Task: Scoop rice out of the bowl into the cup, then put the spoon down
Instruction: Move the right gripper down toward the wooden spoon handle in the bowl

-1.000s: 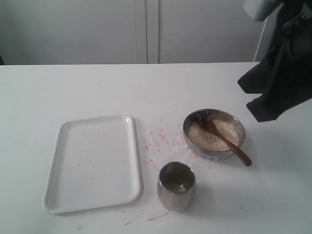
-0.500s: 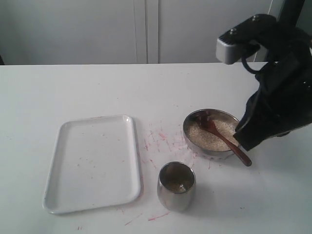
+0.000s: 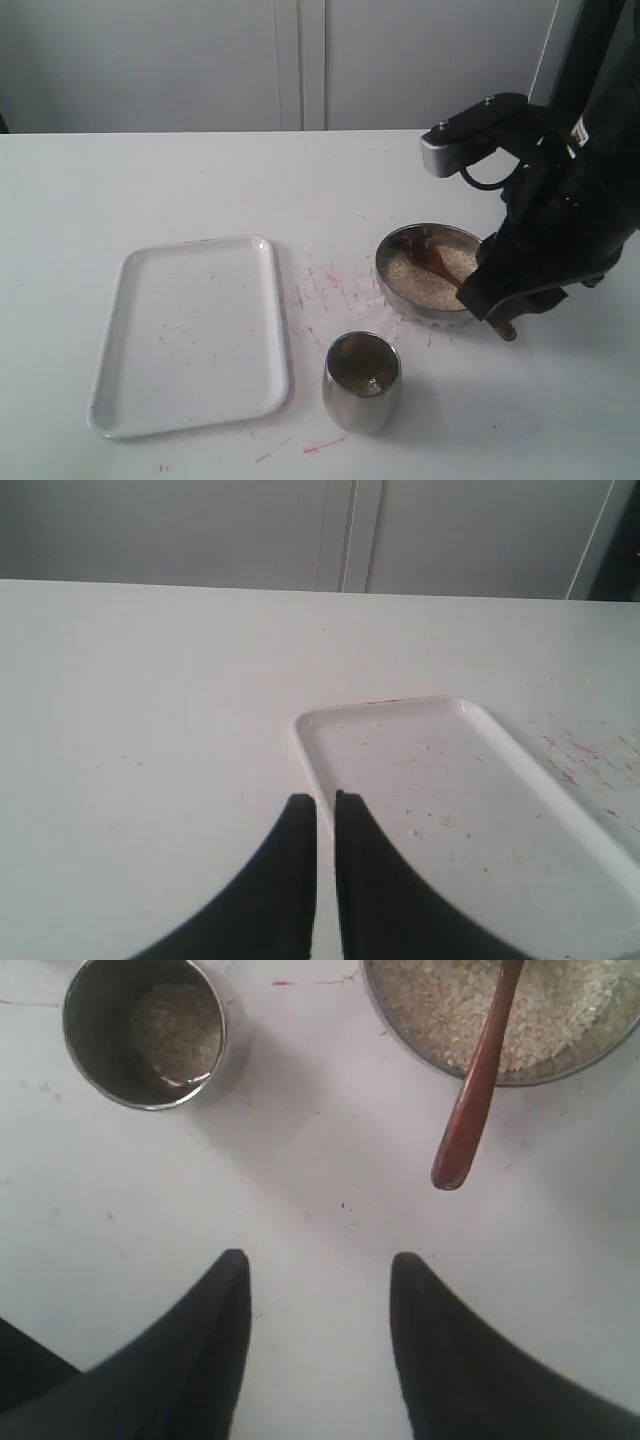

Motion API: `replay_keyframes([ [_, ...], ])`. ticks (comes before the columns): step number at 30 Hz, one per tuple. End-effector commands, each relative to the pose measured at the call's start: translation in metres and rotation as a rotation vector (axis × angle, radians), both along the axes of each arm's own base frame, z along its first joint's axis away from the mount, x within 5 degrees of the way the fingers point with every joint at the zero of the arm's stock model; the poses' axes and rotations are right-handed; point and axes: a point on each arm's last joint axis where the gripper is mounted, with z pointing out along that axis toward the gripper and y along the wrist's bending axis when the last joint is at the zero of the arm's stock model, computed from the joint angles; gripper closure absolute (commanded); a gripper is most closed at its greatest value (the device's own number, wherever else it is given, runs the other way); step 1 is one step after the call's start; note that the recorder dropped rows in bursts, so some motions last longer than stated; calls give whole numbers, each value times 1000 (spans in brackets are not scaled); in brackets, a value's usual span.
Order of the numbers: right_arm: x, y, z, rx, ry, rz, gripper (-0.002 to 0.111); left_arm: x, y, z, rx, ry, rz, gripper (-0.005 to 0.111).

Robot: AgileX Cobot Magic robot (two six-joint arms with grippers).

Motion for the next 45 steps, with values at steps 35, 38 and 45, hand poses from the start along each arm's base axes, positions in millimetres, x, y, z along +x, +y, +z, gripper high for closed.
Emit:
replay_keyframes([
  [35, 51, -5, -93, -231, 30, -167, 64, -1, 0, 2, -12, -11, -3, 92],
  [38, 53, -5, -99, -235, 40, -164, 64, -1, 0, 2, -12, -11, -3, 92],
  [45, 56, -4, -100, -226, 21, -160, 64, -1, 0, 2, -12, -11, -3, 92],
])
